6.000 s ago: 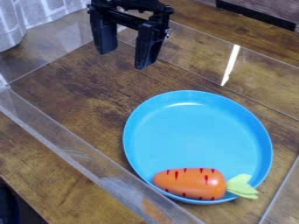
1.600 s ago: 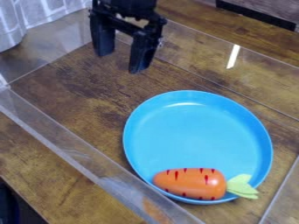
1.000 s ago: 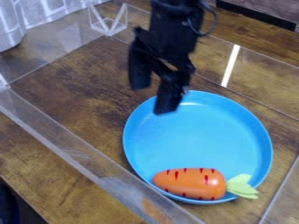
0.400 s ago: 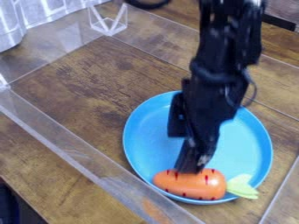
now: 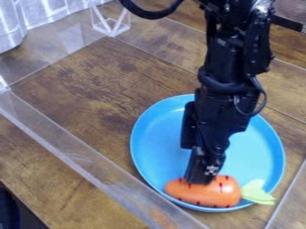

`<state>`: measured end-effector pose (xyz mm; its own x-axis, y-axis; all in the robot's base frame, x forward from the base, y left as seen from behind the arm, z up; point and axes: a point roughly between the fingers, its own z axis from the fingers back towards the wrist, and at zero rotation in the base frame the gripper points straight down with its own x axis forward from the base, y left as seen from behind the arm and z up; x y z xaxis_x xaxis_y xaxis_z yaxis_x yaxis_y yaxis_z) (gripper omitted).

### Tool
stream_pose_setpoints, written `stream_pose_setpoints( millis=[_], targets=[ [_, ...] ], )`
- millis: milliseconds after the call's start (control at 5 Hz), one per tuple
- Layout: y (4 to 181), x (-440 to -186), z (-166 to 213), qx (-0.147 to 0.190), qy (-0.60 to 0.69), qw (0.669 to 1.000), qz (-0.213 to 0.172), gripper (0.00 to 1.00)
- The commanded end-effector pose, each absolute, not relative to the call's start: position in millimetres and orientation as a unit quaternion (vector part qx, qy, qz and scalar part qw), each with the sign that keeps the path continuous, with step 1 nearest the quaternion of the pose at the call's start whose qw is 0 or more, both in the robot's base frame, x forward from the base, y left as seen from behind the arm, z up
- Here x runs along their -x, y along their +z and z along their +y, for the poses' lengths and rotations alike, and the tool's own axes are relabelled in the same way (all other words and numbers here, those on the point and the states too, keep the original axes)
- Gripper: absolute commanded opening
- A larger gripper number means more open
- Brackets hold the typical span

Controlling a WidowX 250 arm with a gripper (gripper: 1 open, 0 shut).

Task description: Put the carrot in the blue tray

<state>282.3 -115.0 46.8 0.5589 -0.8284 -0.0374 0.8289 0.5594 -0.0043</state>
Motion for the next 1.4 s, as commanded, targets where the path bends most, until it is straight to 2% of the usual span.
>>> stream_pose_setpoints(
  millis=[0, 400, 1200],
  targets=[
    [24.3, -278.1, -122.5, -0.003, -0.486, 0.874, 0.022, 1.0],
    [14.9, -290.3, -122.3, -0.003, -0.484, 0.875, 0.015, 1.0],
    [9.9, -322.6, -106.3, -0.006, -0.467, 0.884, 0.015, 1.0]
  ],
)
